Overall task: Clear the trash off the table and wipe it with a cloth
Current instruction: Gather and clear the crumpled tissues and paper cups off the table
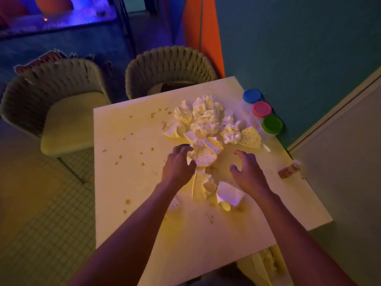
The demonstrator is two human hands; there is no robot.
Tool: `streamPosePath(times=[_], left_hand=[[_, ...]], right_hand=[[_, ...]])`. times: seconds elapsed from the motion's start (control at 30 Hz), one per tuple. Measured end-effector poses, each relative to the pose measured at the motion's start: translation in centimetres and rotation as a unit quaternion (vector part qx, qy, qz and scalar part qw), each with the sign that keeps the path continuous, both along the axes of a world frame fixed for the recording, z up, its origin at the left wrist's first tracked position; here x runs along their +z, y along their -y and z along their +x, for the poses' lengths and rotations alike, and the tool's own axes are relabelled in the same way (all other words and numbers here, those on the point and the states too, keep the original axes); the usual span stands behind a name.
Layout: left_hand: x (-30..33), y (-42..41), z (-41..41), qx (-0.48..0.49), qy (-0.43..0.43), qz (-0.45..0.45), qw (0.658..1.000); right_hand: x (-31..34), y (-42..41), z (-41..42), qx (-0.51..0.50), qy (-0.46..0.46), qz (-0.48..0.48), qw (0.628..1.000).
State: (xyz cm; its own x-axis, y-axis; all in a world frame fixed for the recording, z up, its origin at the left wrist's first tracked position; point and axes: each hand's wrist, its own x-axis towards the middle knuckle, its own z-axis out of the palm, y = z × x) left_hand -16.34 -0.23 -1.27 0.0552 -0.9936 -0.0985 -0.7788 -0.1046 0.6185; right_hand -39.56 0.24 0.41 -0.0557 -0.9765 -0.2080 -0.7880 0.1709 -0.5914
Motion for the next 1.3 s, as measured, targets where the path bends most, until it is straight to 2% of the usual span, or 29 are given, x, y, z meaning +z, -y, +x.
streamPosePath(times=[0.5, 0.73, 1.03, 1.17, 1.3], left_hand=[[-4.0, 8.3, -2.4, 0.060, 0.060, 0.132, 0.988], [-5.7, 10.7, -3.4, 0.103, 0.081, 0.157, 0.979], [-6.2, 12.0, -3.5, 0.149, 0.089, 0.120, 0.977], [-5.0, 12.1, -2.5, 0.192, 0.039, 0.083, 0.977], [-2.9, 12.8, -2.2, 0.180, 0.015, 0.033, 0.983]], right_hand=[[-3.5, 11.0, -0.8, 0.049, -0.026, 0.008, 0.998], [-5.3, 15.5, -1.3, 0.076, -0.061, 0.066, 0.993], [-7.2, 19.5, -1.8, 0.129, -0.070, 0.093, 0.985], [-8.0, 20.4, -1.8, 0.131, -0.071, 0.113, 0.982], [-8.4, 20.7, -1.9, 0.131, -0.047, 0.124, 0.982]])
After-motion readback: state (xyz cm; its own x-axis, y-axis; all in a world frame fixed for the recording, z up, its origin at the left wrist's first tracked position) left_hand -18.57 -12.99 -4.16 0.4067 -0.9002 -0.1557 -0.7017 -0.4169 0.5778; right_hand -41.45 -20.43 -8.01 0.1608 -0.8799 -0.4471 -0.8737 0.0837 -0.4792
